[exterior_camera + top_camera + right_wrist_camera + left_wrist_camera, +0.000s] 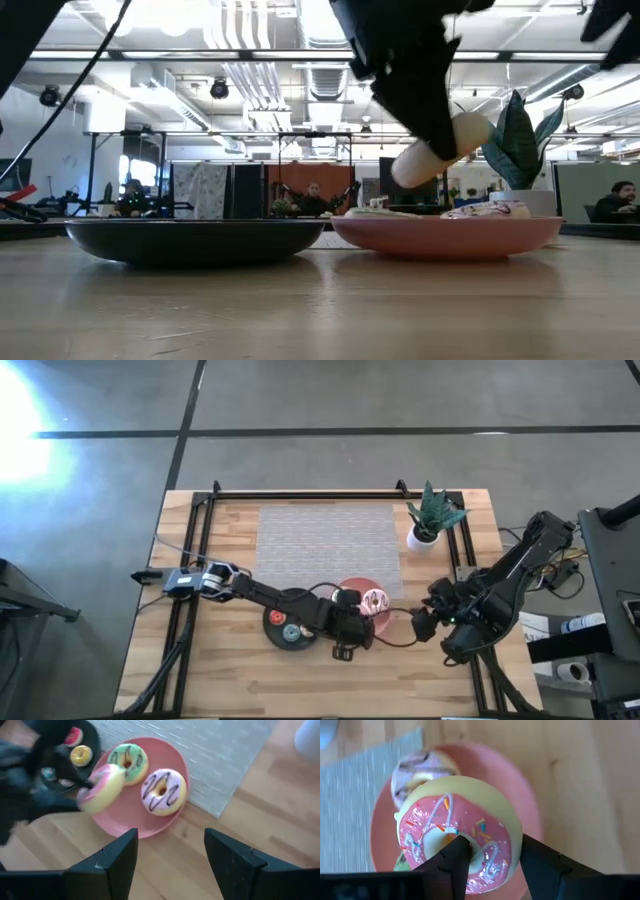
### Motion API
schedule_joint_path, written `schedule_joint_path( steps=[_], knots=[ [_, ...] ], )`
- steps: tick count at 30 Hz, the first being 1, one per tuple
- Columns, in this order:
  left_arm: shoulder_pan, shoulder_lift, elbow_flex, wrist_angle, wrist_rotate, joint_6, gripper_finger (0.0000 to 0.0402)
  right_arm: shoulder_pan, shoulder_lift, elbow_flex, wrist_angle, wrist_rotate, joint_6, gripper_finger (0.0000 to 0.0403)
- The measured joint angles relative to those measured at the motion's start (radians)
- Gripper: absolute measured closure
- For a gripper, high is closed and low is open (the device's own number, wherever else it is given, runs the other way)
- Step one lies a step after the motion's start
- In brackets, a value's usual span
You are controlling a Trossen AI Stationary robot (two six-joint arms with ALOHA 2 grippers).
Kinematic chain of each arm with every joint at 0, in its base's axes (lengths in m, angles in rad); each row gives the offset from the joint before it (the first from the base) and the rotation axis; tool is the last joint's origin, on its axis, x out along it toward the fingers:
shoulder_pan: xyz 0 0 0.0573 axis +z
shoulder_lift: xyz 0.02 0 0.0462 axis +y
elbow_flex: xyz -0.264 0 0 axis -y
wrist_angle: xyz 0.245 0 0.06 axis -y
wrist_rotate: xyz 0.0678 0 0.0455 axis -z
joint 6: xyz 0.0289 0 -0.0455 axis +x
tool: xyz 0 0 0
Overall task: Pick & Place donuts
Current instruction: Put the big pink doughnut on the pink plate
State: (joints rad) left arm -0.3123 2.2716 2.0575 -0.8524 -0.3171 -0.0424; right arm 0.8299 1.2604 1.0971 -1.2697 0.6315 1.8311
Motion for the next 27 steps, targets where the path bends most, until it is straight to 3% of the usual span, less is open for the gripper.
schedule_joint_path(
  steps=[5, 8, 13, 17, 19, 27],
  knots=[
    [-0.038, 0.001, -0.003, 0.047, -0.087, 0.074, 0.0264, 0.061, -0.102, -0.166, 0.094, 0.020, 0.178, 0.0203],
    [-0.043, 0.000, -0.031, 0.139, -0.130, 0.093, 0.0264, 0.081, -0.180, -0.286, 0.259, 0.074, 0.245, 0.0215],
    [-0.021, 0.002, -0.073, 0.161, -0.123, 0.060, 0.0264, 0.058, -0.244, -0.508, 0.794, 0.181, 0.146, 0.0225],
    [-0.012, 0.002, -0.106, 0.157, -0.114, 0.055, 0.0264, -0.012, -0.206, -0.634, 1.261, 0.181, -0.044, 0.0228],
    [-0.011, 0.002, -0.116, 0.158, -0.094, 0.046, 0.0264, -0.046, -0.167, -0.662, 1.400, 0.176, -0.104, 0.0228],
    [-0.010, 0.002, -0.117, 0.159, -0.045, -0.002, 0.0264, -0.114, -0.044, -0.668, 1.480, 0.116, -0.099, 0.0228]
  ],
)
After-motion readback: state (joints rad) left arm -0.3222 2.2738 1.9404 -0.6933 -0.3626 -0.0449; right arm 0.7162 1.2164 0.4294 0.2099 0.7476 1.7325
